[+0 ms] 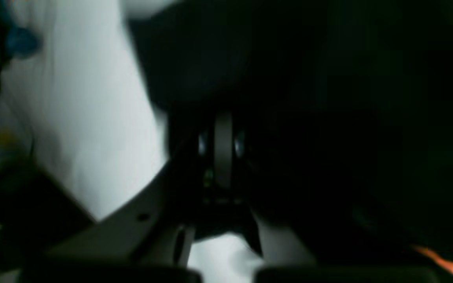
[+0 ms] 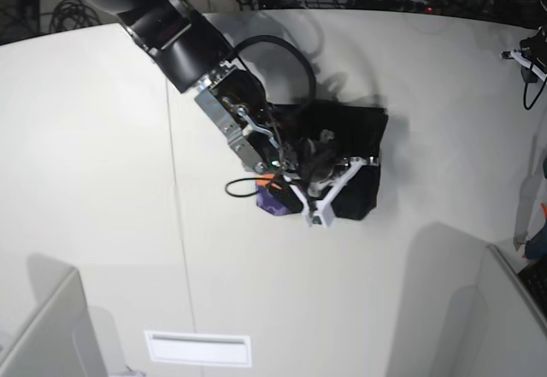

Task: Fold the T-shirt properly
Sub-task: 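Press and flatten the folded bundle with the right gripper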

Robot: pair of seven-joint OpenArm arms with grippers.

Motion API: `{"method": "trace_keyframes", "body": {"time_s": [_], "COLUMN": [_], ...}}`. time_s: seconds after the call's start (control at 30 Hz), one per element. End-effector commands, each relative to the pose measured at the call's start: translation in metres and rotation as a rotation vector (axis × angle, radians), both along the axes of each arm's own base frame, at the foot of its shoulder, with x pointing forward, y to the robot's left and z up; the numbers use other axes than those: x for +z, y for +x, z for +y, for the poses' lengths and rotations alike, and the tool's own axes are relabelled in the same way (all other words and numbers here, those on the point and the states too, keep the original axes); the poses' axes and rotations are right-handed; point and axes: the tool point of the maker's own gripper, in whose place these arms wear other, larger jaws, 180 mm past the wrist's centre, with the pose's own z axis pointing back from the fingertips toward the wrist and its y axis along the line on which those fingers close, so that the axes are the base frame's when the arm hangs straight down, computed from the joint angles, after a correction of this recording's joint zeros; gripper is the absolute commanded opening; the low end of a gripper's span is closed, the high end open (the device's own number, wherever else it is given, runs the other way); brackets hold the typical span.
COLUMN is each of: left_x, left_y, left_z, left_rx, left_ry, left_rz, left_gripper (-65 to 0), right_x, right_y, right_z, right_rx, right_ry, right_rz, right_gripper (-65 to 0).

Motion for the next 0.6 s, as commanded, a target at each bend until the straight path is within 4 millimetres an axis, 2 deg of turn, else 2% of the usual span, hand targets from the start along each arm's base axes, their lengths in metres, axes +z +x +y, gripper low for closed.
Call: {"method": "trace_keyframes", "body": {"time_s": [0.0, 0.07, 0.13, 0.2, 0.23, 0.33, 0.4, 0.47, 0.57], "left_x": [0.011, 0.011, 0.011, 0.011, 0.012, 0.011, 0.007, 0.012, 0.033], "left_y": [0.006, 0.006, 0.006, 0.006, 0.007, 0.013, 0.024, 0.036, 0.063], "left_z": [0.006, 0.006, 0.006, 0.006, 0.006, -0.002, -0.022, -0.041, -0.080], "left_rx": [-0.015, -0.014, -0.014, -0.014, -0.014, -0.041, -0.109, -0.174, -0.244], "left_ry": [0.027, 0.027, 0.027, 0.027, 0.027, 0.017, 0.006, 0.009, 0.007], "left_rz": [-0.024, -0.024, -0.026, -0.027, -0.030, -0.033, -0.027, -0.045, -0.154], "left_gripper": [-65.0, -65.0, -65.0, -65.0, -65.0, -65.0, -65.0, -65.0, -65.0], "right_x": [0.023, 0.034, 0.052, 0.067, 0.065, 0.044, 0.027, 0.017, 0.022], "right_y": [0.017, 0.013, 0.005, -0.001, -0.006, -0.015, -0.022, -0.027, -0.029], "right_z": [0.009, 0.024, 0.040, 0.041, 0.035, 0.008, -0.004, -0.009, -0.019], "right_rx": [0.012, 0.070, 0.135, 0.156, 0.158, 0.115, 0.095, 0.092, 0.086], "right_ry": [0.018, 0.013, 0.027, 0.053, 0.054, 0.043, 0.027, 0.014, 0.021], "right_rz": [-0.087, -0.149, -0.215, -0.220, -0.186, -0.088, -0.052, -0.032, -0.051], "right_gripper": [-65.0, -65.0, -65.0, -65.0, -65.0, -65.0, -65.0, -65.0, -65.0]}}
